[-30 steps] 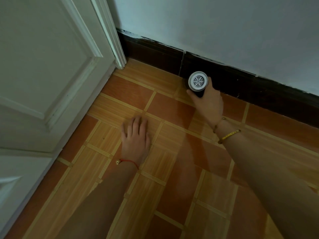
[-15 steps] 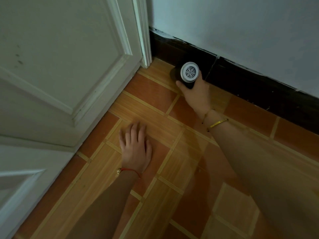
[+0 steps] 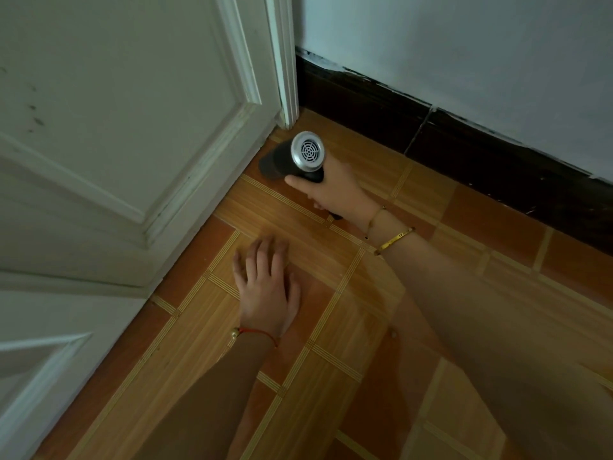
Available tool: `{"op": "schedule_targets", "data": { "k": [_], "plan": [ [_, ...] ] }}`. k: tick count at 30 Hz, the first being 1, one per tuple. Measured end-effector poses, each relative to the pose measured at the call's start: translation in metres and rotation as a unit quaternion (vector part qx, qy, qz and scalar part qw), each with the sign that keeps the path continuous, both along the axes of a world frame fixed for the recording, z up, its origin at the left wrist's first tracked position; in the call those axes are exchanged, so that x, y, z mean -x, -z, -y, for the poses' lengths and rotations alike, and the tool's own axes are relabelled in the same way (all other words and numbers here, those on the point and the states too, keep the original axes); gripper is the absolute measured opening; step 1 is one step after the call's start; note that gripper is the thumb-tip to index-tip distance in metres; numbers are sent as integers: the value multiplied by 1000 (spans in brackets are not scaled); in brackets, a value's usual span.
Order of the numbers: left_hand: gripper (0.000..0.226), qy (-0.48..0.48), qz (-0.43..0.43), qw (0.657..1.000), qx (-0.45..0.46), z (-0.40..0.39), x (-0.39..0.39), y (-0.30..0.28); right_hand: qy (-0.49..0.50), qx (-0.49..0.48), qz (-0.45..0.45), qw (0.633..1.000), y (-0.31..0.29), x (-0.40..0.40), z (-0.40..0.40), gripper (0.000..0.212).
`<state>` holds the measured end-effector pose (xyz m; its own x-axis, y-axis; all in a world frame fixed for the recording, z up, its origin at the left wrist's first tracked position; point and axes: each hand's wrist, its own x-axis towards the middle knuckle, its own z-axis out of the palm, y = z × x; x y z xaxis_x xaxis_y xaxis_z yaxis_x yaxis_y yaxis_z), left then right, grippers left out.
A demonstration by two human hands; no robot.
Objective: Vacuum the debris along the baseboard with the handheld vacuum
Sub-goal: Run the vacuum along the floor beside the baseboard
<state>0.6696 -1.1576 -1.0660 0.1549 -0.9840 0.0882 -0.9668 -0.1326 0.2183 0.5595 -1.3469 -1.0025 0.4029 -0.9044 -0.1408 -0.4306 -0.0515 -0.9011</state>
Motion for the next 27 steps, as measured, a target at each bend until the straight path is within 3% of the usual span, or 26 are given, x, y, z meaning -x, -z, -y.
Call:
{"op": "schedule_targets", "data": {
  "k": [7, 11, 17, 27],
  "plan": [
    [53, -2, -5, 1000, 2, 1, 1, 0, 75, 69, -17, 995, 2, -3, -12, 59],
    [55, 1, -7, 1000, 7, 0, 1, 0, -22, 2, -13, 1000, 0, -12, -25, 60],
    [52, -1, 8, 1000, 2, 0, 0, 2, -124, 23, -14, 992, 3, -29, -41, 66],
    [53, -5, 2, 1000, 7, 1, 1, 1, 44, 72, -15, 996, 2, -18, -12, 61]
  ]
}}
